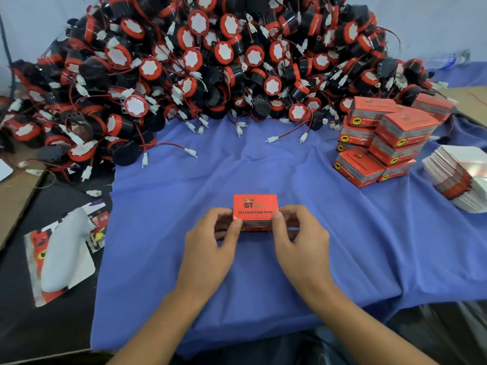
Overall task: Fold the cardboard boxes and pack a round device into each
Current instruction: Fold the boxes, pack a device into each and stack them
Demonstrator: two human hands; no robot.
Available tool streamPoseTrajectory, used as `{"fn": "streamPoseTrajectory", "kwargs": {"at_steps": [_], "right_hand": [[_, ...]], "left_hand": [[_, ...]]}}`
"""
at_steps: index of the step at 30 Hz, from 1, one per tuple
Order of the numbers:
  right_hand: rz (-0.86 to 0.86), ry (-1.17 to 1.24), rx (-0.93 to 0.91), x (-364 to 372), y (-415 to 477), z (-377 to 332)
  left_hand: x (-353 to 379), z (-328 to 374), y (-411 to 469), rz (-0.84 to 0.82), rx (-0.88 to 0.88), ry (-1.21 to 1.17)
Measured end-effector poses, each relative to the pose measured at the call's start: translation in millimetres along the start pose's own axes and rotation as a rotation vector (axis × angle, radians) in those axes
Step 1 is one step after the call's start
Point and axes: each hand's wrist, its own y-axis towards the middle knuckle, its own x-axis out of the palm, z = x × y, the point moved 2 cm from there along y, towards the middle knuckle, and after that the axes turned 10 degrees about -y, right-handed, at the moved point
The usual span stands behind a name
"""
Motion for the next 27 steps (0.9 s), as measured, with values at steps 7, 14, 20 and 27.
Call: {"fn": "streamPoseTrajectory", "kwargs": {"at_steps": [7, 14, 20, 27], "right_hand": [[0.165, 0.182, 0.046, -8, 6, -4], [0.442, 0.267, 0.159, -60, 68, 8], [0.471, 0.123, 0.236, -81, 118, 47], [0.39, 0.044, 0.203, -72, 108, 79]], "left_hand": [[34, 26, 30, -0.078, -0.058, -0.22], [129, 71, 83, -0.265, -0.062, -0.401], [216, 84, 114, -0.438, -0.07, -0.405], [244, 48, 109, -0.464, -0.168, -0.245]]}}
